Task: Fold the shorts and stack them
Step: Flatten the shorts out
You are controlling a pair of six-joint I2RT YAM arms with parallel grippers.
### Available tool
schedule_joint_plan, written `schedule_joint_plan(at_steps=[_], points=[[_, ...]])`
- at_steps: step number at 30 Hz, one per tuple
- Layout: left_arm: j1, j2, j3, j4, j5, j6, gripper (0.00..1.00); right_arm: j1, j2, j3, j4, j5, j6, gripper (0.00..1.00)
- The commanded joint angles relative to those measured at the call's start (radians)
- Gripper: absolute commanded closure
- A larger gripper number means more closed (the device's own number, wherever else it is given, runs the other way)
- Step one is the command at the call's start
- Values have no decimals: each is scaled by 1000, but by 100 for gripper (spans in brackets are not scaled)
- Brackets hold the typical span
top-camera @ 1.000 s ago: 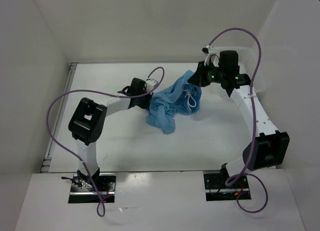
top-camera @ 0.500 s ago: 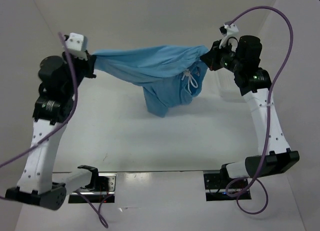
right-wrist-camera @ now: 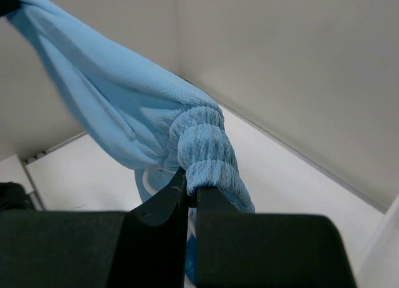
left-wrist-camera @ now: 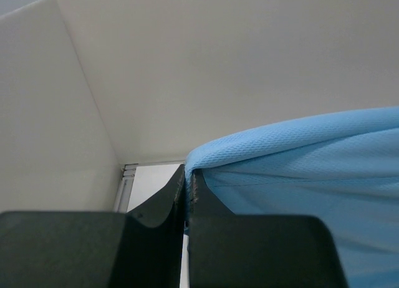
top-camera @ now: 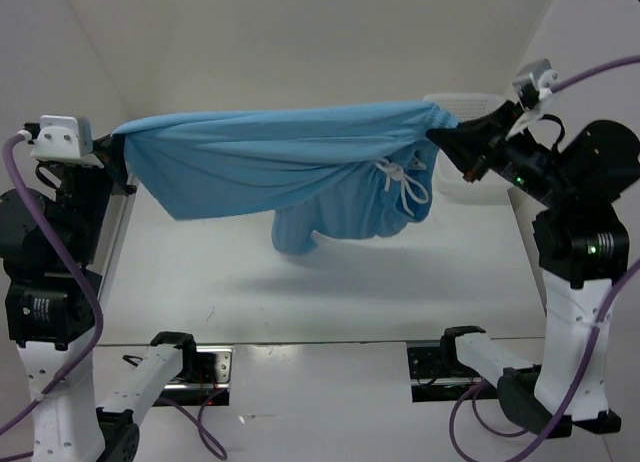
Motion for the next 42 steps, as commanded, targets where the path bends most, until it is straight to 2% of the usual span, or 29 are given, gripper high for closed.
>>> schedule_joint_plan(at_steps=[1,6,10,13,17,22,23,24,26,27,28,29,30,31,33,36,37,39,40,42], points=[[18,-4,20,-7,-22,4,100,-60,-87,-60,33,-149,104,100],[18,27,-84,-7,2,4,100,-95,-118,-238,58,-176,178,100],[18,117,-175,24,48,4,100,-95,-37,-384,157,-147,283,100],[18,223,-235,59,94,4,100,-95,105,-427,236,-117,331,100],[18,436,-272,137,147,4,100,-95,367,-416,276,19,322,100],[6,748,-163,215,180,4,100,-95,645,-269,286,111,322,100],[6,795,-97,215,190,4,100,-95,735,-234,286,152,322,96],[6,882,-62,225,190,4,100,-95,776,-162,273,174,322,86],[6,958,13,225,171,4,94,-86,883,-84,251,259,304,80],[6,1024,94,225,159,4,90,-86,905,-9,240,292,294,72],[6,1053,138,196,159,4,81,-74,920,21,230,321,294,51],[-3,1076,184,171,132,4,47,-74,929,68,230,355,294,19],[-3,1111,234,136,131,4,38,-74,929,81,230,355,284,12],[-14,1112,300,78,131,4,33,-74,913,81,217,367,273,11],[-57,1051,282,53,131,4,26,-74,844,53,208,406,262,10],[-152,907,142,-17,150,4,26,-74,712,-95,185,458,198,10],[-175,870,92,-47,163,4,26,-65,678,-196,173,473,178,10],[-242,778,-79,-138,213,4,26,-25,586,-305,164,559,105,11],[-262,756,-144,-156,225,4,26,-6,561,-412,164,577,86,11],[-305,733,-304,-168,263,4,26,42,515,-500,173,600,61,11]])
